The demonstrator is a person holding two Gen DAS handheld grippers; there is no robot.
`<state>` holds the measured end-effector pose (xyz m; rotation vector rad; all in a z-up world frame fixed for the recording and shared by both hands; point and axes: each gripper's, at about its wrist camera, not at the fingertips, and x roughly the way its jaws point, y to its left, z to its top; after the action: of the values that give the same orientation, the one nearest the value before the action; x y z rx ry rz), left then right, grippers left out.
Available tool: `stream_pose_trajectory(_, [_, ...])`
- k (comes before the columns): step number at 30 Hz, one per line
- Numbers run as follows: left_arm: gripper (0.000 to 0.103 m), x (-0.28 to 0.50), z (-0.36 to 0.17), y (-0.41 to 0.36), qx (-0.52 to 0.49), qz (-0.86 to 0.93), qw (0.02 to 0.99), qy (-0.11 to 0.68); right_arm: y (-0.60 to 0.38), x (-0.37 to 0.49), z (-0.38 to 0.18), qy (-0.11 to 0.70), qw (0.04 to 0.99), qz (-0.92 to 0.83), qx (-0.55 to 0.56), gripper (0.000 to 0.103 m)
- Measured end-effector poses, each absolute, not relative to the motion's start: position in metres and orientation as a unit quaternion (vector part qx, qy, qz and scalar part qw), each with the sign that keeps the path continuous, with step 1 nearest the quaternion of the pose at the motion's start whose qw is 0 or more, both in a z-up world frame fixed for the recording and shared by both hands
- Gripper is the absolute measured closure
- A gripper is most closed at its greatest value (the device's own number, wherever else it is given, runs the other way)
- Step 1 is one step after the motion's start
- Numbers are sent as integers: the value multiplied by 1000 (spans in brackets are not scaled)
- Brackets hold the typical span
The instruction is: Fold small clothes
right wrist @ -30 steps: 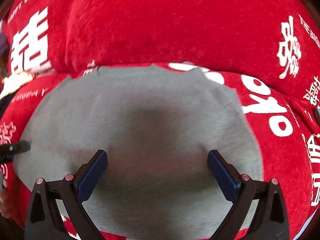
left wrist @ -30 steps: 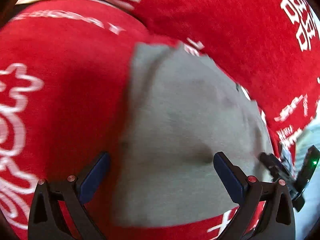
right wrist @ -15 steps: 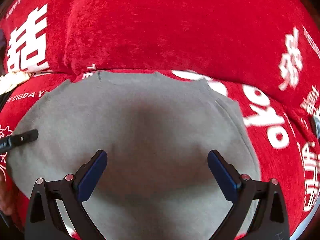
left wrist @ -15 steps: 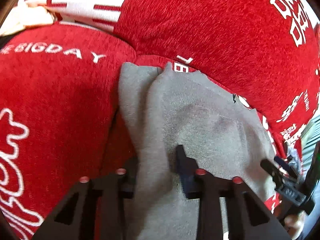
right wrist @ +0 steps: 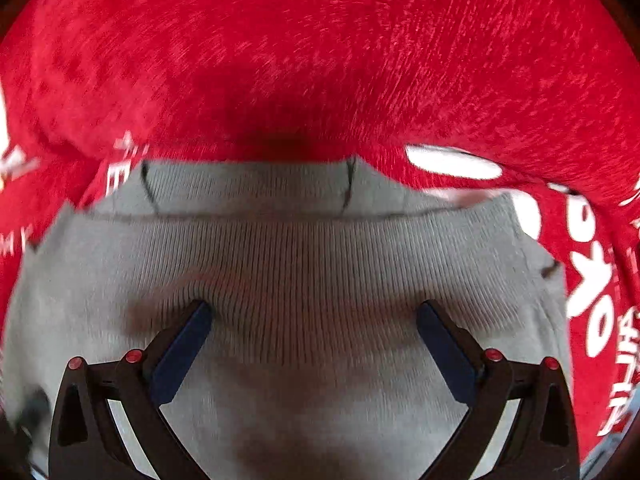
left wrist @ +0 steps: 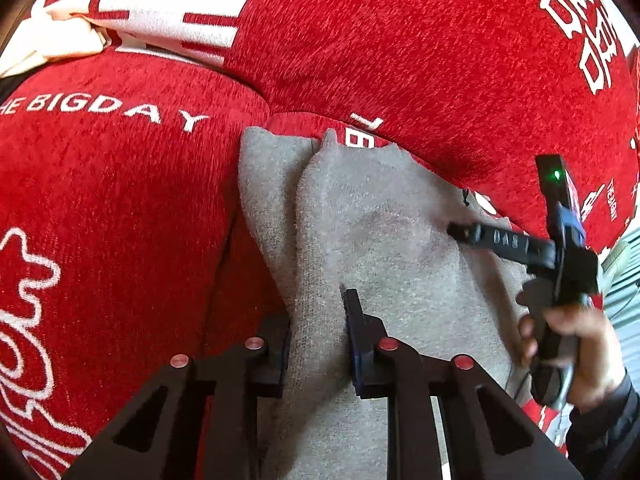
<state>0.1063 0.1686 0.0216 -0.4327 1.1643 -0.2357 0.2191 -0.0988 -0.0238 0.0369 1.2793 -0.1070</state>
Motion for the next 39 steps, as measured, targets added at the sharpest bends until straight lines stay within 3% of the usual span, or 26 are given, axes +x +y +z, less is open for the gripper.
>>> stream_pose_trajectory(6, [80,108,12,174,-227,-117,800,542,-103,233,-18,569,816,-92,43,0])
stream_pose_trajectory(15, [80,110,11,171,-222,-112,800,546,-100,260,-18,589,801,-110,4,0])
stream_pose_trajectory(24, [80,116,15,163,-196,-91,798,562,-87,146,7,550,830,-80,-57,0])
stream_pose_trajectory(34, [80,117,22,149,-144,-51,799,581,-84,21,20,477,875,-76,-22,0])
stream_pose_trajectory(37, [80,118,24,144,-131,-42,800,584,-87,2,6,500,864,-66,-5,0])
stream_pose_trajectory(39, [80,118,26,141,-125,-33,799,588,-86,-21,4,453,889,-61,-2,0])
